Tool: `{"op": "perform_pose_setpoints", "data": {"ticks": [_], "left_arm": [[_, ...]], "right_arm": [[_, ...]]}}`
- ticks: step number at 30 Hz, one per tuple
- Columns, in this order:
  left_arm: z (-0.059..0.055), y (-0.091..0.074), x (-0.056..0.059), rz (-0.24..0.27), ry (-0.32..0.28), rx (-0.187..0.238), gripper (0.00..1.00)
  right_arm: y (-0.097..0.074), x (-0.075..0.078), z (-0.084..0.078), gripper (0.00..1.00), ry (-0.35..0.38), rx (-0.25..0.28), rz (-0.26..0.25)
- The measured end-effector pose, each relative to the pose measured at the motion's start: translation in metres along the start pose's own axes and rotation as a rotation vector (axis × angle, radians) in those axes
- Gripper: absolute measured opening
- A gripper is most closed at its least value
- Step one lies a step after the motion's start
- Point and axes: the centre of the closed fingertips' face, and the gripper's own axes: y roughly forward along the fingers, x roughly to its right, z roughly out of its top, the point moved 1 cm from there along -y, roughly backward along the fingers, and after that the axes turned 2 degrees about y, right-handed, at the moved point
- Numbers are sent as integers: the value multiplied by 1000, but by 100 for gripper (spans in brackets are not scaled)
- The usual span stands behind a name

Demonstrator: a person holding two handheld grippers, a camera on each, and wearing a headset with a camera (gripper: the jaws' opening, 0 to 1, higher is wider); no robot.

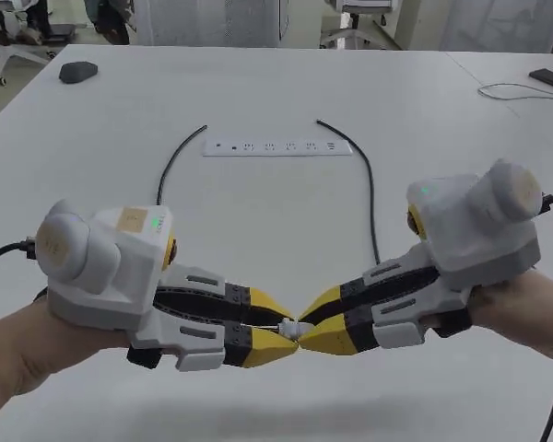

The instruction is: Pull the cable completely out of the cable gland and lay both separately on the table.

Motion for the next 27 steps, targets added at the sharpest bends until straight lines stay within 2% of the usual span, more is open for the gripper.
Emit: {"op": "perform_pose_setpoints", "data": {"ticks": [1, 5, 6, 10, 12, 17, 23, 27], "left_arm": [[-1, 0, -1, 3, -28, -2, 15], [1, -2, -4, 4, -32, 6, 15], [1, -2, -5, 2, -46, 8, 15], [-1, 0, -2, -1, -46, 4, 15], [-3, 1, -1, -3, -44, 0, 15], [-4, 2, -1, 4, -43, 2, 15], [-7, 2, -1, 9, -52, 2, 15], [-9, 1, -2, 13, -58, 4, 15]], "right_arm": [[0, 1, 0, 8, -10, -1, -5], [0, 2, 4, 8, -142, -19, -51], [-1, 2, 4, 8, -154, -22, -56], [1, 2, -1, 8, -247, -66, -74], [2, 2, -3, 8, -268, -75, -78], [2, 5, -8, 8, -285, -101, -83], [1, 8, -18, 10, -264, -134, -90], [0, 9, -24, 7, -276, -164, -94]]}}
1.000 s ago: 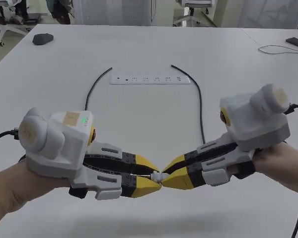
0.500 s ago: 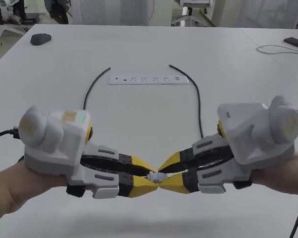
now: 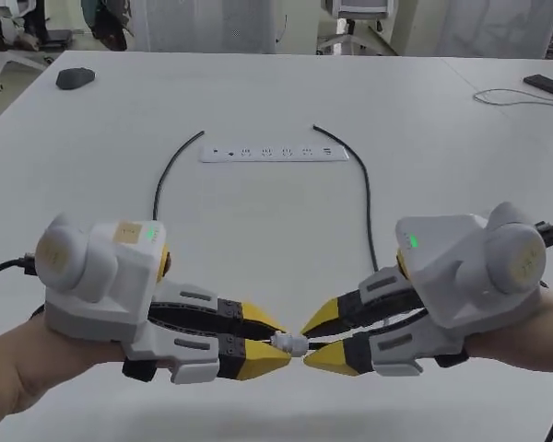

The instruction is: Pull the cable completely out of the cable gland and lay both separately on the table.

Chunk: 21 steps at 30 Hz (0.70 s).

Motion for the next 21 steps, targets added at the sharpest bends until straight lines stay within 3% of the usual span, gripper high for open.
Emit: {"op": "perform_pose_setpoints", "data": {"ticks": [3, 7, 13, 21], "left_arm": [[0, 0, 1, -3, 4, -2, 15], [-1, 1, 0, 6, 3, -6, 14], [-4, 0, 0, 17, -12, -3, 14], [-9, -7, -6, 52, -33, -2, 14]], "right_arm": [[0, 1, -1, 1, -16, -10, -10], [1, 1, -2, 0, -26, -17, -16], [-1, 2, -8, 0, 27, -36, -16], [-8, 10, -27, 0, 65, -85, -81]]}}
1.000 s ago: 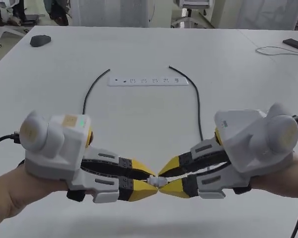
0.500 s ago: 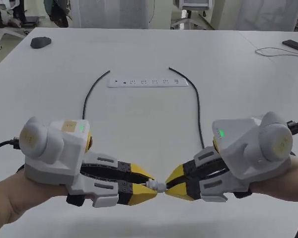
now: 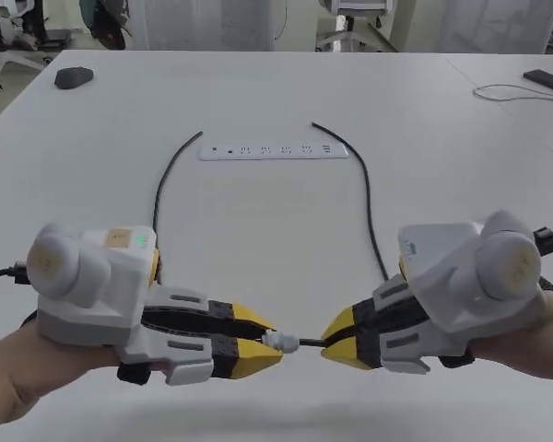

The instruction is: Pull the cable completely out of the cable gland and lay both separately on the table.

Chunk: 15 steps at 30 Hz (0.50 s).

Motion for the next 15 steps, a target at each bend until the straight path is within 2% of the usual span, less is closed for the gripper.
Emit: {"op": "perform_pose_setpoints", "data": {"ticks": [3, 5, 6, 9, 13, 15], "left_arm": [[-1, -1, -1, 8, 0, -4, 14], [-3, -3, -4, 23, 12, -15, 14], [-3, -5, -6, 25, -3, -8, 14], [-6, -10, -9, 38, 0, -15, 14], [-9, -11, -10, 43, -4, -20, 14], [-11, -11, -11, 45, -7, -32, 14]], "right_arm": [[-4, 6, -11, 0, 16, -32, -30], [-7, 14, -22, 0, 17, -68, -72], [-8, 15, -24, 0, 23, -73, -74], [-14, 22, -39, 0, 76, -90, -98], [-17, 24, -50, 0, 99, -107, -110], [-18, 27, -60, 0, 106, -139, -130]]}}
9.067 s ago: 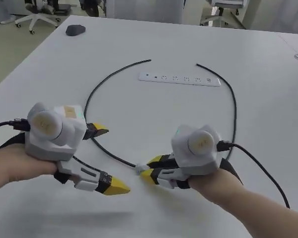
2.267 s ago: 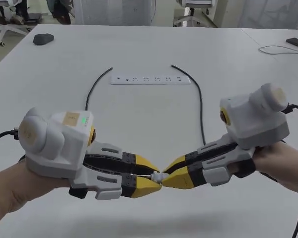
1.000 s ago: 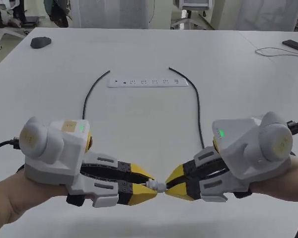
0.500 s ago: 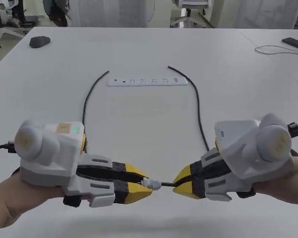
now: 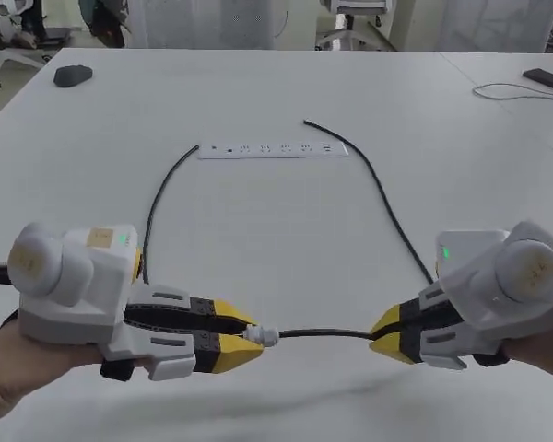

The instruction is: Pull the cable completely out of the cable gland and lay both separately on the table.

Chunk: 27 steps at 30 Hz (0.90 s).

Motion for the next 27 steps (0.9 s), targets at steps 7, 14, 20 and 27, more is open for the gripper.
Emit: {"op": "perform_pose_setpoints", "data": {"ticks": [7, 14, 20, 27], "left_arm": [[-6, -1, -1, 8, -17, -5, 14], [-10, -5, -4, 15, -15, -13, 14], [-10, -6, -5, 18, -16, -17, 14], [-8, -7, -5, 30, -19, -7, 14]], "right_arm": [[0, 16, -26, 0, 52, -67, -56], [-2, 26, -49, 0, 89, -123, -89], [-4, 24, -51, 2, 101, -111, -80], [-5, 8, -26, 21, 117, -24, -23]]}}
